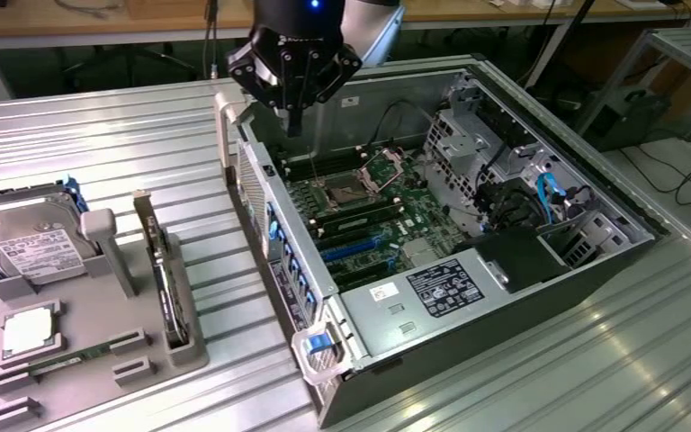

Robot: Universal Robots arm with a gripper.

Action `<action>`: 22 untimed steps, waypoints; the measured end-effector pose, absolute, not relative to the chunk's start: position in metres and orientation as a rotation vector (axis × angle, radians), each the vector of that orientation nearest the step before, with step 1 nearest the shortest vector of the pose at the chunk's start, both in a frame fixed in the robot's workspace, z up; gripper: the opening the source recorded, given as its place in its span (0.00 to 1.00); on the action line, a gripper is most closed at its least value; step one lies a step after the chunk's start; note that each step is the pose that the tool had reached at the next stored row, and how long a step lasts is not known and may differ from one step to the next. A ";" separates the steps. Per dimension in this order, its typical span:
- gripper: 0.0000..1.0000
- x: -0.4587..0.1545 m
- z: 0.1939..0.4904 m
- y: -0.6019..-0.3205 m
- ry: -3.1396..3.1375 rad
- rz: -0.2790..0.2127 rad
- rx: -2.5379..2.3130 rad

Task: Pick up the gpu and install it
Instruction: 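Reach for the gpu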

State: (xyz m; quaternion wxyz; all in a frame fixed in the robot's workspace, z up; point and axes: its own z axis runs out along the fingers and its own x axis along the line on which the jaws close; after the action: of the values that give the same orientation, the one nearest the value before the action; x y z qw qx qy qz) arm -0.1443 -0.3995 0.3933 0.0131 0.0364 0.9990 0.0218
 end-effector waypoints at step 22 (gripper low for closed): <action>0.11 -0.160 0.393 -0.401 3.113 0.068 0.113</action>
State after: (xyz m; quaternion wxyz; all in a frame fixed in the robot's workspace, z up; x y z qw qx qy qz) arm -0.1596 -0.4011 0.3933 0.0130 0.0364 0.9990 0.0217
